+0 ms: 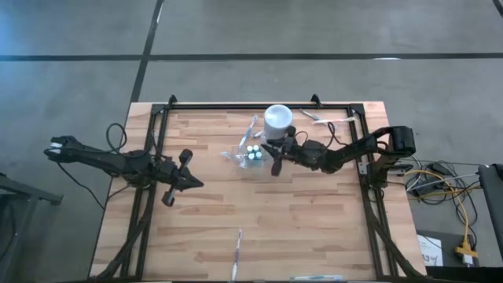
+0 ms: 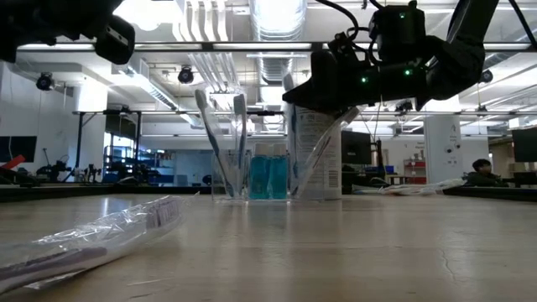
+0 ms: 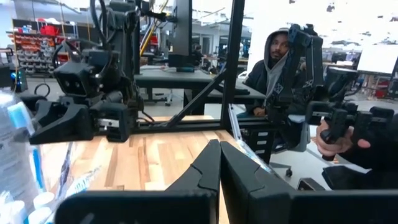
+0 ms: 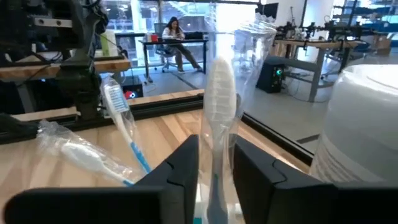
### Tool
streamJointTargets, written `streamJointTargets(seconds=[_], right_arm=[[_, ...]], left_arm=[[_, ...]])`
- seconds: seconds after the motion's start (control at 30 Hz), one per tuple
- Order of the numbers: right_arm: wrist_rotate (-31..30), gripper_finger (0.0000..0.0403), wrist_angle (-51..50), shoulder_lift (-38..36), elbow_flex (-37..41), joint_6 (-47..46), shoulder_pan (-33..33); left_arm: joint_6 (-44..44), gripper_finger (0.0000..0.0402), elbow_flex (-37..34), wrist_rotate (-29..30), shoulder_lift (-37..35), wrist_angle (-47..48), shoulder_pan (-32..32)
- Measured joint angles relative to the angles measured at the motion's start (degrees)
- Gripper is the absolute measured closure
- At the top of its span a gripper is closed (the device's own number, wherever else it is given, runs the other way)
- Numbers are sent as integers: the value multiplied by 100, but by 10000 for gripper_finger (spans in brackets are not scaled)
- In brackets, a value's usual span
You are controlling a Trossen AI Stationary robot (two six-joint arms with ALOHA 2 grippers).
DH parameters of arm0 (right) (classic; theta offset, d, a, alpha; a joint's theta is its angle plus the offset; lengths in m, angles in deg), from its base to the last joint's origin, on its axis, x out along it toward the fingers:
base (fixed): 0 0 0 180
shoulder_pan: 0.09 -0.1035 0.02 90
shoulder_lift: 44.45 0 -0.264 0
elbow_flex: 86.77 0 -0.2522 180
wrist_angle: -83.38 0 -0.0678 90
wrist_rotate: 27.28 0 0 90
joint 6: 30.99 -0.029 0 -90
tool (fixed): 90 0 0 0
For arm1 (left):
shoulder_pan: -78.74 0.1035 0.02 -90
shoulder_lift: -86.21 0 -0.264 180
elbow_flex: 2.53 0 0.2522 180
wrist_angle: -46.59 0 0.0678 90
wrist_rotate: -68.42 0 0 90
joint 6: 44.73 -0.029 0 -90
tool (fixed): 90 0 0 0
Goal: Pick & Place toothbrushing station
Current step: Put the blue toothbrush into the transparent organizer, then put the violet toothbrush into the transparent organizer
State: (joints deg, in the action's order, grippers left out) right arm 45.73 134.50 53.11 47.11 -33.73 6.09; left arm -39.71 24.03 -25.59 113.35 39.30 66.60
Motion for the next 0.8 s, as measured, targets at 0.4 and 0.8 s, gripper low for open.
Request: streamJointTargets(seconds=[0.4, 0.8], right_arm=[[-248, 258, -223, -231, -2, -15, -2], [-200, 261, -1276, -1697, -246, 284, -170]], left_arm=[[78, 394, 22, 0, 0, -100, 0], [75, 394, 54, 16, 0, -85, -2]])
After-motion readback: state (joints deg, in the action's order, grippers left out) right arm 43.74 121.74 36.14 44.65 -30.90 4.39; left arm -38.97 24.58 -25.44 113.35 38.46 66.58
